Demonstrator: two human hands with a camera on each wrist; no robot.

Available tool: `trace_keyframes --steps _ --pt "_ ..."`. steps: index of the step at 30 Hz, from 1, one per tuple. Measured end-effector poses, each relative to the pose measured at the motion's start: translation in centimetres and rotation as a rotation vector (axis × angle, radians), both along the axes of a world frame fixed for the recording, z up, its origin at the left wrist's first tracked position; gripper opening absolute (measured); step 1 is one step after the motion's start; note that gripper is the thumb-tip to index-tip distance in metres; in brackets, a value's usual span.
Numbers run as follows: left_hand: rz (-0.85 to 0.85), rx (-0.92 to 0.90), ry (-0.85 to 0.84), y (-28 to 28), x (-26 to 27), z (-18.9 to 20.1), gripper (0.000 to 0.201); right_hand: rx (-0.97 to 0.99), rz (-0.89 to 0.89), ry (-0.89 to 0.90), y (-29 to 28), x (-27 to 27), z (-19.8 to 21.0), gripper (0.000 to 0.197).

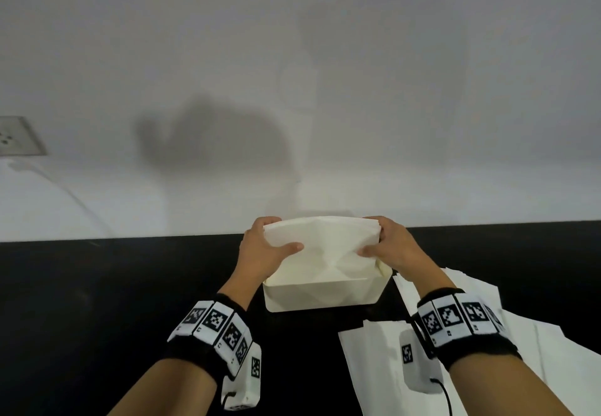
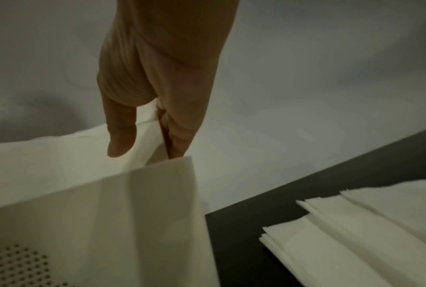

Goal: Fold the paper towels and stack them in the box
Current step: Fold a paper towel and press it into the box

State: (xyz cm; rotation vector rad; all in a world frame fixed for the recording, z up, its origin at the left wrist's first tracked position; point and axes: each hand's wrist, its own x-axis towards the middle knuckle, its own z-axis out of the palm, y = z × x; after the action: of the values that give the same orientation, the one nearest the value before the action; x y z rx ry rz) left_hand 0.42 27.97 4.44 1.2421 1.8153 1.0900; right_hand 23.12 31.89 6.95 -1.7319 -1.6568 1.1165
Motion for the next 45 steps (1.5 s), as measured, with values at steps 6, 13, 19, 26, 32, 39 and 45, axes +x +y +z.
trace_keyframes --steps 6,13,19,26,32,39,45 --pt "0.003 -0.019 0.015 0.2 0.4 -0.1 0.049 0.027 0.001 -0.046 0.5 0.4 0.1 0.039" --pt "-0.006 -0.03 0.265 0.4 -0.1 0.7 0.045 0.163 -0.04 -0.131 0.8 0.4 1.0 0.054" --pt "-0.091 -0.04 0.963 0.9 0.4 -0.3 0.035 0.167 0.037 -0.494 0.6 -1.0 -0.4 0.025" --pt "-0.223 -0.072 1.308 1.6 0.4 -1.1 0.024 0.151 0.179 -0.942 0.8 -2.3 -1.5 0.027" --pt "-0.283 -0.203 1.459 1.9 0.7 -1.3 0.026 0.164 0.269 -1.097 0.6 -3.2 -2.1 0.03" --pt "-0.144 0.0 1.185 -0.5 2.7 1.3 0.031 0.155 0.118 -0.674 -2.0 0.8 1.2 0.035" --pt "-0.257 0.077 0.609 -6.2 8.5 2.2 0.023 -0.021 -0.186 -0.361 -10.2 9.1 1.9 0.036"
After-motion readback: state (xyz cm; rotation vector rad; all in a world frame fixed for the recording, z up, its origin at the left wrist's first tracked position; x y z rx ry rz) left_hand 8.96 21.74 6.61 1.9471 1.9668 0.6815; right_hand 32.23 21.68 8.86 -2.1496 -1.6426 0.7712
